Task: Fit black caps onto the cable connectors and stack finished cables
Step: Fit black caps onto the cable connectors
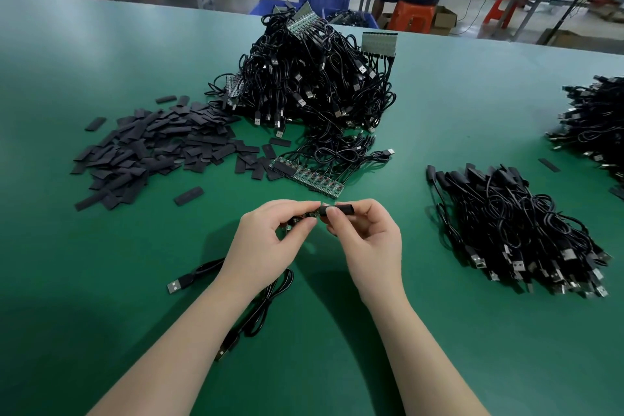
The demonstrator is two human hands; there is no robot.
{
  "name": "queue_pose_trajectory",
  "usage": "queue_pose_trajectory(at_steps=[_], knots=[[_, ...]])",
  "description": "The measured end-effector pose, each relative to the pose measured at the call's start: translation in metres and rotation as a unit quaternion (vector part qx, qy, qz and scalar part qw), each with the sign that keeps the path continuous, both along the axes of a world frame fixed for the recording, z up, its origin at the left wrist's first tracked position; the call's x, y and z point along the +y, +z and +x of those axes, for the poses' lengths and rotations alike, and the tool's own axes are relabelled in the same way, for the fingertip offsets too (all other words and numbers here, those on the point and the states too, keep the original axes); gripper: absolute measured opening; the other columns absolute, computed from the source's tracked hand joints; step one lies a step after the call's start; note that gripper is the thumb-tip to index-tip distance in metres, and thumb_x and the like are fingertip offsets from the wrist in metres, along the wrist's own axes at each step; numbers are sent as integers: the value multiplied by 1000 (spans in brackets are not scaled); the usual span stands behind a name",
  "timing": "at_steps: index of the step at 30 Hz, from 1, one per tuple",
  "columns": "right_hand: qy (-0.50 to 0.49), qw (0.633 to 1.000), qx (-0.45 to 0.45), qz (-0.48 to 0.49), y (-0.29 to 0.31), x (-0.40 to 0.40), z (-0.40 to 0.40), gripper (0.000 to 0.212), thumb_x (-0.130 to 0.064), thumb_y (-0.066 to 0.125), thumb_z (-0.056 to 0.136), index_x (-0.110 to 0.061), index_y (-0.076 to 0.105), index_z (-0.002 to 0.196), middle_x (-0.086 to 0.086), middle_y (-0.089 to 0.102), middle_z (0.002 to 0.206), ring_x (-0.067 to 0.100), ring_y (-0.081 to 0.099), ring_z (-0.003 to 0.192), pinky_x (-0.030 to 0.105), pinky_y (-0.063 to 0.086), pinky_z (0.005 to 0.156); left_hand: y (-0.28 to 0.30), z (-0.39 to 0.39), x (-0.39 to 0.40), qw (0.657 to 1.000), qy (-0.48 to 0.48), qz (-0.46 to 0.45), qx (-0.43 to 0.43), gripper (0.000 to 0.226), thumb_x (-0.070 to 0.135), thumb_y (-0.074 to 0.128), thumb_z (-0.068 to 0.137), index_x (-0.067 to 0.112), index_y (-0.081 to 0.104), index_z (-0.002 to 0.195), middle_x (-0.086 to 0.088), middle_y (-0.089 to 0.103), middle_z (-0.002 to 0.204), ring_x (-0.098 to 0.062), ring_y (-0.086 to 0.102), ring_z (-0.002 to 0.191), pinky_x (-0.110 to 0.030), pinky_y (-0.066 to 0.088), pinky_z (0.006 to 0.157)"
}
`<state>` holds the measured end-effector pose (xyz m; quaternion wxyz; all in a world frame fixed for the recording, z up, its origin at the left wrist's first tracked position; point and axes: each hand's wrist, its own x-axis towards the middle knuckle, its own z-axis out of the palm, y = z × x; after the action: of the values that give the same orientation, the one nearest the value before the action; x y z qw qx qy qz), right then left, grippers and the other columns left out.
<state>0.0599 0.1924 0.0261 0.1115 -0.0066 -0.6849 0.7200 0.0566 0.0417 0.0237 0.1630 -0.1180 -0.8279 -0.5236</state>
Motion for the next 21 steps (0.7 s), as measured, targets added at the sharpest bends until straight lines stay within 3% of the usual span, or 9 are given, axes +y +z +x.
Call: queue_pose_trajectory(at_steps=[3, 7, 13, 18, 21], knots=[[0, 1000, 7, -4, 0, 0, 0, 17, -5, 74, 86, -19, 66, 79, -5, 73, 78, 14, 70, 76, 27, 59, 76, 1, 0, 0, 1000, -14, 9, 2, 39, 9, 71, 87, 43, 69, 105, 27, 69, 101, 3, 63, 100, -9, 45, 84], [15, 1000, 3, -12, 1, 1, -1, 15, -4, 74, 85, -17, 67, 86, -5, 75, 81, 13, 72, 79, 23, 57, 75, -2, 0, -1, 1000, -18, 17, -15, 32, 9, 68, 89, 34, 73, 108, 20, 69, 104, 2, 63, 102, -13, 48, 86], [30, 998, -28, -46, -1, 4, -3, 11, -8, 72, 87, -17, 68, 88, 5, 76, 82, 16, 73, 81, 28, 59, 79, 1, 1, -1, 999, -33, 23, 2, 37, 9, 68, 89, 40, 70, 107, 24, 69, 105, 0, 63, 103, -13, 47, 87], [68, 995, -39, -59, -2, 3, -3, 10, -6, 70, 89, -16, 68, 88, 3, 75, 78, 14, 74, 81, 19, 55, 74, 2, 1, 0, 999, -23, 23, 3, 39, 8, 70, 88, 44, 68, 106, 26, 69, 103, 1, 64, 102, -14, 49, 87], [75, 993, -43, -75, -1, 3, -3, 10, -6, 70, 89, -16, 69, 86, 1, 75, 78, 11, 73, 78, 17, 54, 71, 3, 2, -2, 999, -30, 35, -2, 38, 13, 73, 86, 45, 68, 107, 30, 69, 103, 5, 64, 100, -8, 46, 85]])
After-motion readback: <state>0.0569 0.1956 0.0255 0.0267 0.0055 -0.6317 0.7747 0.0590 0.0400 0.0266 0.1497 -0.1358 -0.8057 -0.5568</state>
